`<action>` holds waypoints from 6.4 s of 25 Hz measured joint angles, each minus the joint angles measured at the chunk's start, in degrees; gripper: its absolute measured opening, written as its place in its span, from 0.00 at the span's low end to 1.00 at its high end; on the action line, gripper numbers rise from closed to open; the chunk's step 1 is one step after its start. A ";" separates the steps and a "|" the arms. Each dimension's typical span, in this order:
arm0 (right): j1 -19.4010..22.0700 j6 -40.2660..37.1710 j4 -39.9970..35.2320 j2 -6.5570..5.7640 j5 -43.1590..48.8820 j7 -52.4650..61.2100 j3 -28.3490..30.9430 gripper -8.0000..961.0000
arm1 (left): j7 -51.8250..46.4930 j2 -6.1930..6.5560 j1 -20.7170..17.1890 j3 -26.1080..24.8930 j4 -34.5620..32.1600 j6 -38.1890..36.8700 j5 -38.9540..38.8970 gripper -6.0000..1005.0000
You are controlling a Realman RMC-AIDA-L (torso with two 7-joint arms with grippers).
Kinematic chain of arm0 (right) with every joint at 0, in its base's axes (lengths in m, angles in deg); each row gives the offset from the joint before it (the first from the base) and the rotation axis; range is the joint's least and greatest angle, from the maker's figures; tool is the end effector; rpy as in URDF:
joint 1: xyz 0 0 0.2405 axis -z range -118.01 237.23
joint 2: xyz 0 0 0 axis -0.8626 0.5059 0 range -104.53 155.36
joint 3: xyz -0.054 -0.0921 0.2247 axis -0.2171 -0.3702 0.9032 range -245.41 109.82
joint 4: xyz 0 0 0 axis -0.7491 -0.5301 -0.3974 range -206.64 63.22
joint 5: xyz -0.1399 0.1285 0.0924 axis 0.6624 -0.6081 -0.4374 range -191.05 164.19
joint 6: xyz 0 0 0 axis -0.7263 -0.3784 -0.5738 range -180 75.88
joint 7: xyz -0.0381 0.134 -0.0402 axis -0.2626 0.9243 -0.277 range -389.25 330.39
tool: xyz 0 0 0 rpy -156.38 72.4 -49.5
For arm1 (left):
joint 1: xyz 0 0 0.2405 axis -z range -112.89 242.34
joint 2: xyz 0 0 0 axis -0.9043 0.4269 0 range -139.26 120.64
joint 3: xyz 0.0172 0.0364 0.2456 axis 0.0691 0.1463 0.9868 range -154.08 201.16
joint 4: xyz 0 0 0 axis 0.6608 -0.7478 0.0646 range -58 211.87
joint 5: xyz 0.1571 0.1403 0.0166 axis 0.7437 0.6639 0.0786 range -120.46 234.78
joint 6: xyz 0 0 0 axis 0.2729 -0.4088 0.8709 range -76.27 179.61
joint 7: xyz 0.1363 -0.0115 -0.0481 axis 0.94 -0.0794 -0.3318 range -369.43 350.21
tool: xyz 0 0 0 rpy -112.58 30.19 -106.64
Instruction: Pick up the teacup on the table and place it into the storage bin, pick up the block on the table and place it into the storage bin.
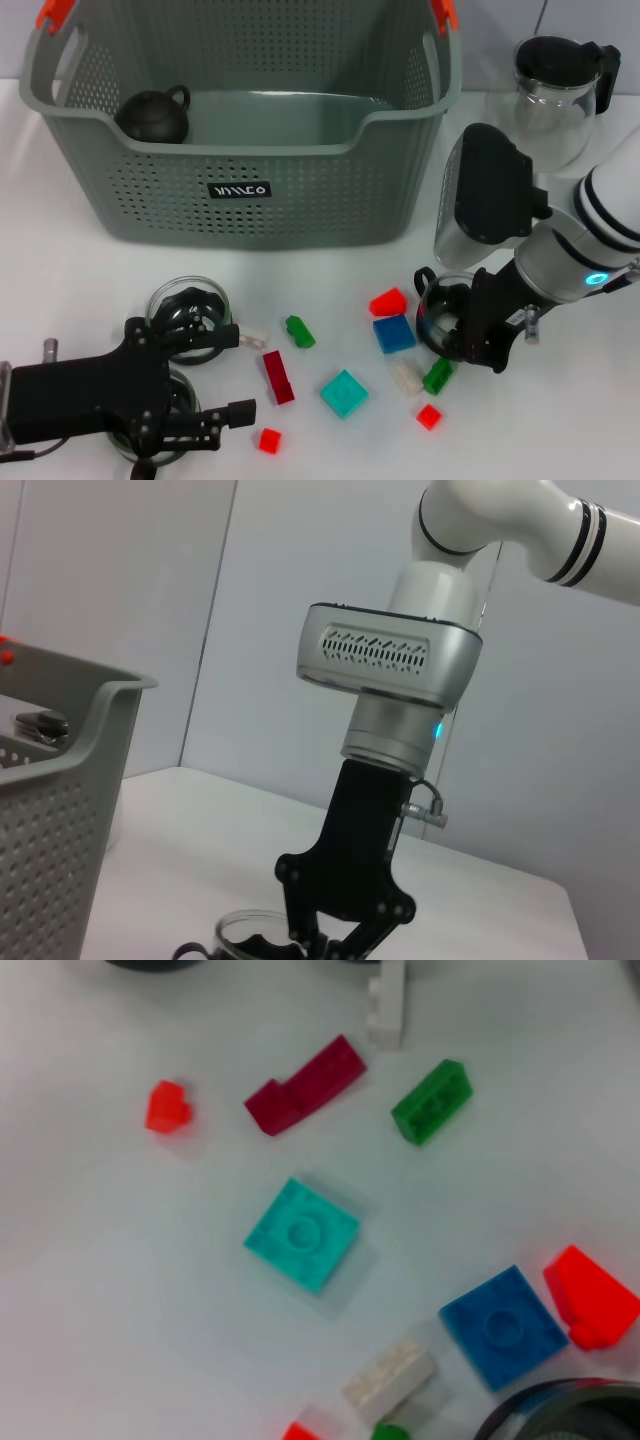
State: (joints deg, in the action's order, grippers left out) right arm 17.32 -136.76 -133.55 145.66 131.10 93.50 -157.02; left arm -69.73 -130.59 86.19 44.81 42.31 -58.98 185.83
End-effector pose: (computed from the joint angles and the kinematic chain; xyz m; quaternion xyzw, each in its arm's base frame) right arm 0.1659 0.3450 -0.0611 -0.9660 0.0960 -0.2372 0.0373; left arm -0.2932 0.2296 0.0019 -0.9318 -0.1653 -0.3141 0.0762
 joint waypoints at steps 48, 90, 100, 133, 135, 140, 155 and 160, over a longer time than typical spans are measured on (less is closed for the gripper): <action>-30.48 39.82 35.46 -0.13 -10.76 13.04 21.76 0.07 | -0.37 -0.27 0.43 0.00 0.80 0.42 0.04 0.84; 11.87 -2.14 14.25 -2.22 -77.39 -42.69 30.37 0.42 | -0.27 -0.09 0.47 -1.50 0.88 0.85 -0.08 0.84; 23.45 -12.86 16.37 -3.22 -47.82 -47.19 33.42 0.43 | -3.28 0.75 0.74 -1.49 -0.06 -0.05 0.12 0.84; 16.45 -16.23 22.46 -2.97 -30.17 -43.11 42.27 0.68 | -69.40 -3.08 10.04 54.84 -52.04 8.62 23.75 0.77; 16.44 -16.24 22.47 -2.98 -30.10 -43.08 42.48 0.68 | -71.16 -3.08 9.26 58.33 -51.88 10.74 25.45 0.77; 16.31 -16.33 22.47 -3.09 -30.00 -42.80 42.62 0.68 | -73.56 -3.19 8.12 63.40 -49.60 15.08 28.02 0.75; 16.51 -16.89 22.47 -3.18 -29.83 -42.73 43.23 0.68 | -80.28 -3.17 9.18 68.30 -44.14 21.84 31.94 0.60; 16.46 -16.90 22.47 -3.28 -29.81 -42.71 43.27 0.68 | -80.47 -3.21 9.12 68.90 -44.40 21.85 32.50 0.42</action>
State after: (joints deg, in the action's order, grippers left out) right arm 33.78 -153.66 -111.09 142.39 101.28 50.79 -113.76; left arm -150.20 -133.80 95.31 113.71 -2.09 -37.12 218.33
